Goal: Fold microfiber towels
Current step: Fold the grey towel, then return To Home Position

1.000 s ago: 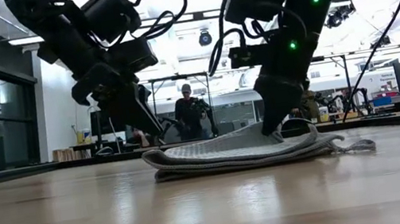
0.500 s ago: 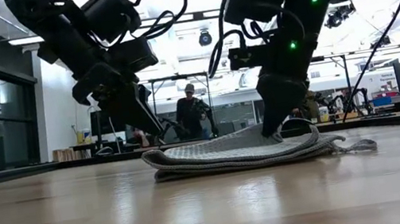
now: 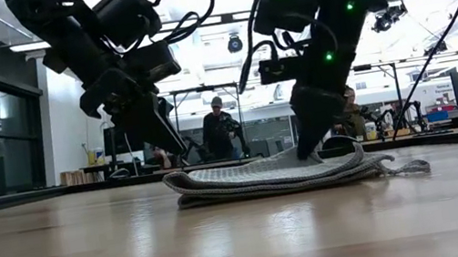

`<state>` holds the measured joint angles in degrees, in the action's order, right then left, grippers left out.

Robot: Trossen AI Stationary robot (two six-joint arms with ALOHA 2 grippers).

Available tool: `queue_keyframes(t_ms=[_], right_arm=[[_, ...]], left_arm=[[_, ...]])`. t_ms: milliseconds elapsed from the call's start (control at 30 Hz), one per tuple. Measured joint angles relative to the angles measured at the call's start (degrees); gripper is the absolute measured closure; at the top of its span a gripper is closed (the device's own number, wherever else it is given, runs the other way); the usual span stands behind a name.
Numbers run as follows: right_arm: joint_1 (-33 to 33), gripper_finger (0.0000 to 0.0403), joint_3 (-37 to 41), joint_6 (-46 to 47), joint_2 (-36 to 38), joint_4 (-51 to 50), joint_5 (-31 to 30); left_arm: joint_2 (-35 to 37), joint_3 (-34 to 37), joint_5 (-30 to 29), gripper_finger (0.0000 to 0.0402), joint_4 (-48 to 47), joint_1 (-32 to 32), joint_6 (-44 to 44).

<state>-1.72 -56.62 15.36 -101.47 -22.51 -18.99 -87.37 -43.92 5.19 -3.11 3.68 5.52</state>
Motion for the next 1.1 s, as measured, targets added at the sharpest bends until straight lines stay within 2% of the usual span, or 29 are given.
queue_keyframes(t_ms=[300, 500, 667, 867, 1100], right_arm=[[2.18, 0.0237, -0.04, -0.55, 0.0, 1.58, -0.23], [3.48, 0.0196, -0.04, -0.2, 0.0, 1.58, -0.37], [4.16, 0.019, -0.04, -0.16, 0.0, 1.66, -0.38], [5.16, 0.0206, -0.07, -0.46, 0.55, 1.8, -2.97], [5.6, 0.0223, -0.04, -0.61, 3.83, 0.68, -2.03]], left_arm=[[0.0, 0.0, -0.17, 0.0303, -0.11, -0.02, 0.37], [0.0, -0.04, -3.26, 0.0304, 0.37, 0.04, 0.61], [0.0, -0.04, -7.59, 0.0305, 0.83, 0.07, 0.69], [0.0, -0.07, -8.11, 0.0305, 3.05, 0.07, 3.3], [0.0, -0.07, -8.77, 0.0305, 3.43, 0.07, 3.26]])
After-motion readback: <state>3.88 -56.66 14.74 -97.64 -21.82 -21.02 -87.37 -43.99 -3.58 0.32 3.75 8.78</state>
